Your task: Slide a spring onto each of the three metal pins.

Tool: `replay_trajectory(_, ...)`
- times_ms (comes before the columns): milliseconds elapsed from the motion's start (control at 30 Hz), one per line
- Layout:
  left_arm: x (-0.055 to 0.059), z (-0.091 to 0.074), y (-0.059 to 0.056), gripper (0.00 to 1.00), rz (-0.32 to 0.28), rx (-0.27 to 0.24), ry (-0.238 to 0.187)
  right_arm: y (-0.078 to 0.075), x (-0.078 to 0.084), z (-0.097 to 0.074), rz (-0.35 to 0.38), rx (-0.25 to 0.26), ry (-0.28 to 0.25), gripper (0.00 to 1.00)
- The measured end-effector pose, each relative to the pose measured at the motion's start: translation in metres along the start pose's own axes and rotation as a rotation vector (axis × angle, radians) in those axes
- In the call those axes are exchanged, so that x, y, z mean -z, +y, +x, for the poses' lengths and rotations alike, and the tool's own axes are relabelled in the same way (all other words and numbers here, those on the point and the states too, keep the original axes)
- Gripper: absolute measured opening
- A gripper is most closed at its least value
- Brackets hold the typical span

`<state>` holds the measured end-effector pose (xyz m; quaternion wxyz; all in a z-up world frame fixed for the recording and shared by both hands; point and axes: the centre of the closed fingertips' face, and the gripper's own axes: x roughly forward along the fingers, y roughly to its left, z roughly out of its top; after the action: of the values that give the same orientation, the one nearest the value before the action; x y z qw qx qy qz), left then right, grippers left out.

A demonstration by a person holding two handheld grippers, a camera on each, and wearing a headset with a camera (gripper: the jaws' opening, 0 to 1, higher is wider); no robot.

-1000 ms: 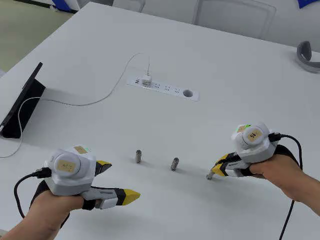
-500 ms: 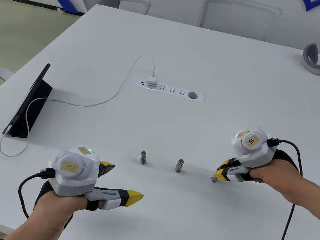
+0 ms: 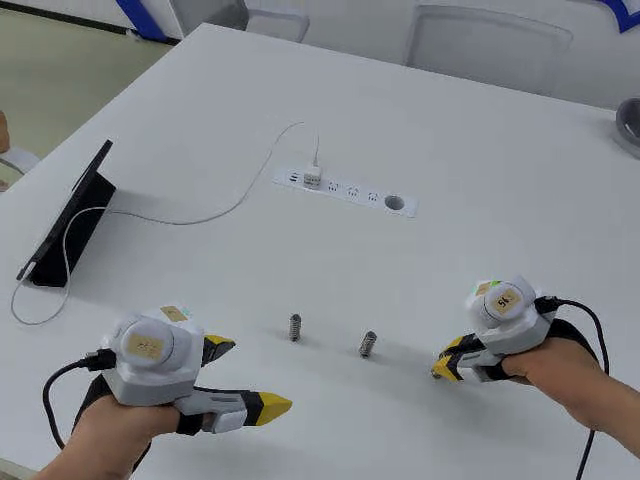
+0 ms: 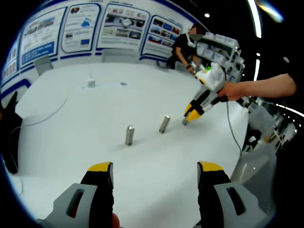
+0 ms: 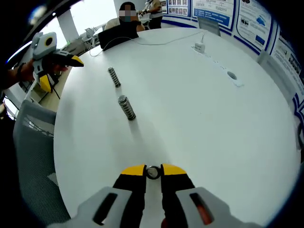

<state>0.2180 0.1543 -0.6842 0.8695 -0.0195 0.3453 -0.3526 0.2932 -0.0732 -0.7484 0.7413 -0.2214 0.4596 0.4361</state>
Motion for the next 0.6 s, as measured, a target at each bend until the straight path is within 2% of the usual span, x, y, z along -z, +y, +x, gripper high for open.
replay_trajectory(133, -0.001, -0.001, -0.001, 0.73, 0.000, 0.002, -0.001, 0.002, 0.000, 0.000, 0.012, 0.006, -0.008, 0.15)
replay_trajectory(367, 0.000, -0.001, -0.003, 0.74, -0.003, 0.007, -0.004, 0.008, 0.006, -0.006, 0.025, 0.019, -0.024, 0.23)
replay_trajectory(533, -0.002, -0.002, -0.002, 0.79, 0.001, 0.007, -0.017, 0.013, 0.016, -0.011, 0.047, 0.036, -0.047, 0.30)
replay_trajectory(600, -0.003, -0.004, -0.001, 0.80, -0.001, 0.007, -0.020, 0.015, 0.022, -0.012, 0.058, 0.044, -0.055, 0.36)
